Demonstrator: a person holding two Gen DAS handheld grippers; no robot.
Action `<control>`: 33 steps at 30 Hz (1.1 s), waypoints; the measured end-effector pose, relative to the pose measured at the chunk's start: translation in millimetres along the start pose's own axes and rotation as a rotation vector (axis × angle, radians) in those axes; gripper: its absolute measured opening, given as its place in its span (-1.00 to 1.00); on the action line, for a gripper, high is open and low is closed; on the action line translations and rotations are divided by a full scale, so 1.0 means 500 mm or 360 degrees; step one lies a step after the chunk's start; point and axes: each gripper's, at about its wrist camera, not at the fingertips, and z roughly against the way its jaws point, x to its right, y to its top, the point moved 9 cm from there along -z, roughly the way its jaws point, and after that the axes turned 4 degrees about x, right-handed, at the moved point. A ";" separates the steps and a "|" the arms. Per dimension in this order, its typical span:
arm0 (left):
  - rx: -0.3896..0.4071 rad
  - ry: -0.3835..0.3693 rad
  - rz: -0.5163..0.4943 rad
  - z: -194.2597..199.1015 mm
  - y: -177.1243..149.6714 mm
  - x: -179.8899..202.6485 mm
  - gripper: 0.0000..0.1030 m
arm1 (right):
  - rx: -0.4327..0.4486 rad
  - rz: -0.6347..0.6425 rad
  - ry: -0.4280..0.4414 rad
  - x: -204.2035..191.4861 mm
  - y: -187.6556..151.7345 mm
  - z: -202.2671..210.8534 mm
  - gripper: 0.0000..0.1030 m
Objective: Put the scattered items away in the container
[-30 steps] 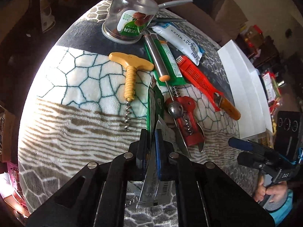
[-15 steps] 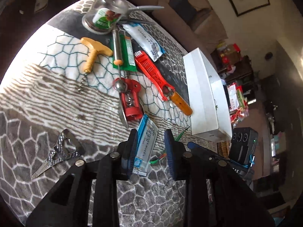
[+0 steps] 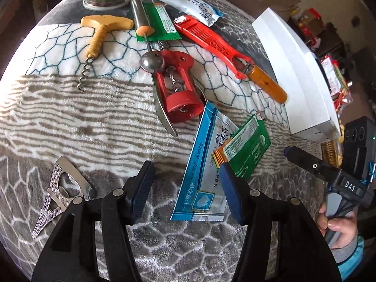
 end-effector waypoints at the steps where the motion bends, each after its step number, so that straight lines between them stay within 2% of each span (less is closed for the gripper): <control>1: -0.0009 -0.0019 0.0000 -0.002 -0.003 0.003 0.04 | 0.0012 -0.0002 -0.0029 0.008 0.007 0.000 0.47; 4: -0.0018 -0.0076 0.0055 0.002 -0.003 -0.002 -0.03 | 0.0054 0.0079 -0.0199 0.030 0.023 -0.002 0.49; 5: -0.0029 -0.0109 0.0069 0.003 -0.005 0.000 -0.18 | 0.0071 0.0111 -0.0211 0.031 0.028 -0.005 0.56; 7: -0.0083 -0.0196 0.0097 -0.001 -0.012 0.009 -0.35 | 0.0116 0.0169 -0.0219 0.029 0.044 -0.016 0.57; 9: -0.0108 -0.0218 0.0092 -0.005 -0.018 0.020 -0.35 | 0.0104 0.0178 -0.0157 0.022 0.053 -0.037 0.57; 11: -0.0123 -0.0233 0.0101 -0.010 -0.020 0.026 -0.35 | 0.0059 0.0127 0.0002 0.002 0.047 -0.059 0.60; 13: -0.0130 -0.0266 0.0121 -0.011 -0.017 0.028 -0.35 | 0.0058 0.0195 0.0059 -0.023 0.040 -0.064 0.60; 14: -0.0139 -0.0311 0.0140 -0.011 -0.017 0.032 -0.35 | 0.0040 0.0224 0.0141 -0.043 0.032 -0.066 0.51; 16: -0.0200 -0.0394 0.0178 -0.017 -0.025 0.042 -0.35 | -0.0030 0.0236 0.0264 -0.069 0.007 -0.070 0.06; 17: -0.0249 -0.0436 0.0173 -0.019 -0.036 0.052 -0.35 | -0.0080 0.0238 0.0271 -0.073 -0.006 -0.073 -0.26; 18: -0.0292 -0.0482 0.0157 -0.020 -0.050 0.067 -0.35 | -0.0111 0.0240 0.0284 -0.076 -0.019 -0.070 -0.28; 22: -0.0434 -0.0609 0.0021 -0.011 -0.113 0.136 -0.35 | -0.0190 0.0221 0.0406 -0.078 -0.065 -0.025 -0.27; 23: -0.0441 -0.0576 -0.0027 -0.008 -0.121 0.143 -0.34 | -0.0182 0.0230 0.0382 -0.070 -0.072 -0.010 -0.26; 24: -0.0436 -0.0521 -0.0067 -0.005 -0.122 0.143 -0.34 | -0.0163 0.0234 0.0335 -0.056 -0.074 0.006 -0.13; 25: -0.0414 -0.0468 -0.0075 0.001 -0.115 0.133 -0.31 | -0.0131 0.0229 0.0260 -0.037 -0.072 0.022 -0.01; 26: -0.0377 -0.0433 -0.0050 0.009 -0.102 0.120 -0.25 | -0.0090 0.0223 0.0175 -0.017 -0.067 0.039 0.25; 27: -0.0325 -0.0430 0.0007 0.021 -0.085 0.104 -0.20 | -0.0047 0.0218 0.0093 0.001 -0.062 0.053 0.36; 29: -0.0185 -0.0442 0.0150 0.051 -0.039 0.067 0.08 | 0.0012 0.0243 0.0000 0.009 -0.057 0.074 0.36; 31: -0.0051 -0.0430 0.0272 0.076 0.003 0.028 0.14 | 0.0070 0.0347 -0.0019 -0.018 -0.056 0.081 0.36; 33: 0.0009 -0.0443 0.0377 0.086 0.027 -0.003 0.15 | 0.0080 0.0486 -0.0018 -0.062 -0.067 0.065 0.47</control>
